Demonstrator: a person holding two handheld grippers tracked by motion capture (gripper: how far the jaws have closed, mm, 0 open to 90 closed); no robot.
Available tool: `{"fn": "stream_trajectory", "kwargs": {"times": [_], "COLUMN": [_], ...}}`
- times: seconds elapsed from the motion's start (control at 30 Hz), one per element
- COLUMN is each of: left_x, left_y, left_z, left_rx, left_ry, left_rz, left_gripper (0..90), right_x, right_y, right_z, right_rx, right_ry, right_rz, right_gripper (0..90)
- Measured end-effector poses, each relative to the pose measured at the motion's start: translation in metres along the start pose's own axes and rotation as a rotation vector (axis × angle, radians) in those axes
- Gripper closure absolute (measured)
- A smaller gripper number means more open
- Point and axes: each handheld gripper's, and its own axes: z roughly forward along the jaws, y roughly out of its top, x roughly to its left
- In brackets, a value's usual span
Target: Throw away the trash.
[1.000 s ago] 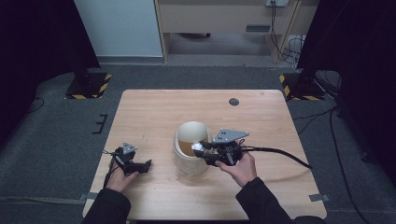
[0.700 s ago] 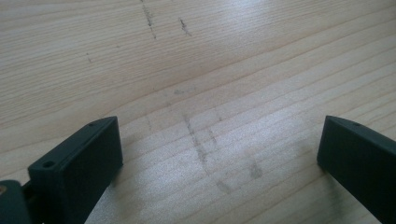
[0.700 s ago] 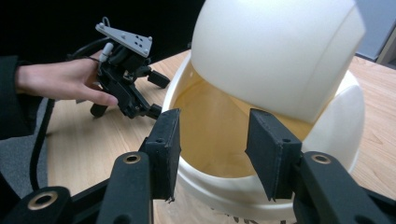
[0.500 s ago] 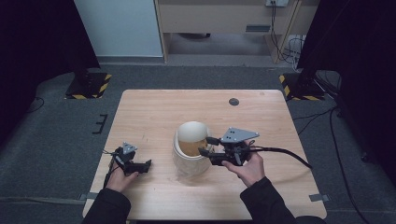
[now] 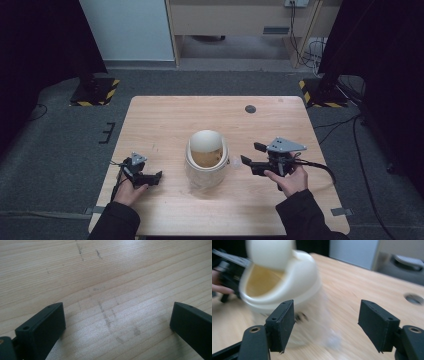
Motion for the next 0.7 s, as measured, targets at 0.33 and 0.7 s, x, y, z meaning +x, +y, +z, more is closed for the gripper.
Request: {"fn": "stream_trajectory", "kwargs": {"times": [0.33,0.7], "left_x": [0.0,0.0], "left_y": [0.0,0.0], "left_z": [0.0,0.0], "left_rx": [0.0,0.0], "left_ry": [0.0,-0.001], "left_rz": [0.0,0.0], "left_gripper": [0.0,0.0], "right_x": [-0.04,-0.064], "right_y": [-0.041,-0.067], "right_z": [0.002,0.005], "right_rx": [0.118,0.205], "right_ry": [-0.096,-0.148], "right_rz": [0.064,0.092], "right_gripper": [22.8,18.5]}}
